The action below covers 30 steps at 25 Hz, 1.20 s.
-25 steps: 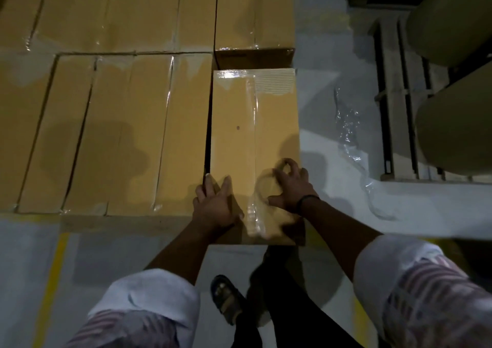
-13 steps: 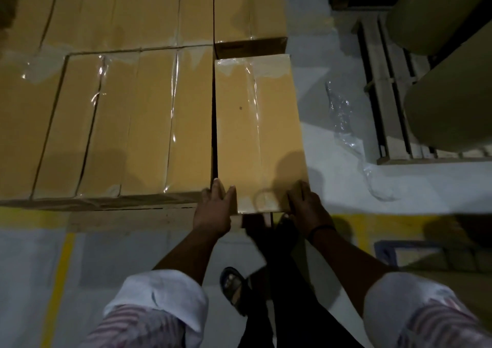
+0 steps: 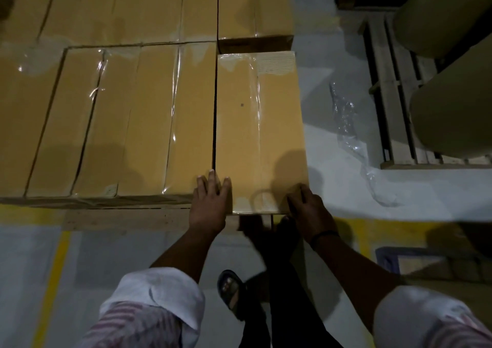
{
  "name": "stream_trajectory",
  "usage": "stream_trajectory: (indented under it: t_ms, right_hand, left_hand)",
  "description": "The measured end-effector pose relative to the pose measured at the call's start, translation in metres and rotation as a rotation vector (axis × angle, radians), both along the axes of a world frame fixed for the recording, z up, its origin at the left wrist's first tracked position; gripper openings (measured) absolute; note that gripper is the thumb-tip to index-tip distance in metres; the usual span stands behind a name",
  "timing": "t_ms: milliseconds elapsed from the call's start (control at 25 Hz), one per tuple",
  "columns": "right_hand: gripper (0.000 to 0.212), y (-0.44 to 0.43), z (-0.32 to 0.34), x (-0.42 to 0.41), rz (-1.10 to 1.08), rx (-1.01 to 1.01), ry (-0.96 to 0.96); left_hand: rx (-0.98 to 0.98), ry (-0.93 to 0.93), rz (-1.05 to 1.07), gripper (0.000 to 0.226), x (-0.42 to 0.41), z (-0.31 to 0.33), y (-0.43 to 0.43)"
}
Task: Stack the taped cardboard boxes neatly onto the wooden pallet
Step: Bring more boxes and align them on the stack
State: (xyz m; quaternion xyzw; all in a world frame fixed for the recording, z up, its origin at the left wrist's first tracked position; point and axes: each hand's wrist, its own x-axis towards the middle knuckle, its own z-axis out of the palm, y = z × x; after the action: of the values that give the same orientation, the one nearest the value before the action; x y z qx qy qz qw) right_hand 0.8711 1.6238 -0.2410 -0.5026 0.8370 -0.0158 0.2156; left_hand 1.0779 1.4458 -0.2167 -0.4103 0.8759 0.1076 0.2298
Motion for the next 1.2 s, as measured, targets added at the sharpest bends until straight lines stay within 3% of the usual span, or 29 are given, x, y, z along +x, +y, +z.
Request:
stream_trajectory:
  t_ms: [320,560,1040,1200]
  right_hand:
    - [0.064,-0.023,0.002,-0.003,0.036,-0.004,-0.004]
    - [0.060,-0.048,0.002,-0.016,0.035,-0.037,0.029]
    - [0.063,-0.051,-0.006,-0.021,0.082,-0.035,0.102]
    - [0.041,-0.062,0.008,-0.020,0.040,0.128,0.048]
  left_hand:
    - [0.001,0.013,0.008,0.105,0.001,-0.002,-0.022]
    - [-0.074,0.036,-0.016,0.090,-0.009,0.003,-0.042]
    - [-0.080,0.017,-0.046,0.085,-0.015,0.007,-0.053]
    - [0.032,0.062,0.041,0.078,-0.015,0.013,-0.054]
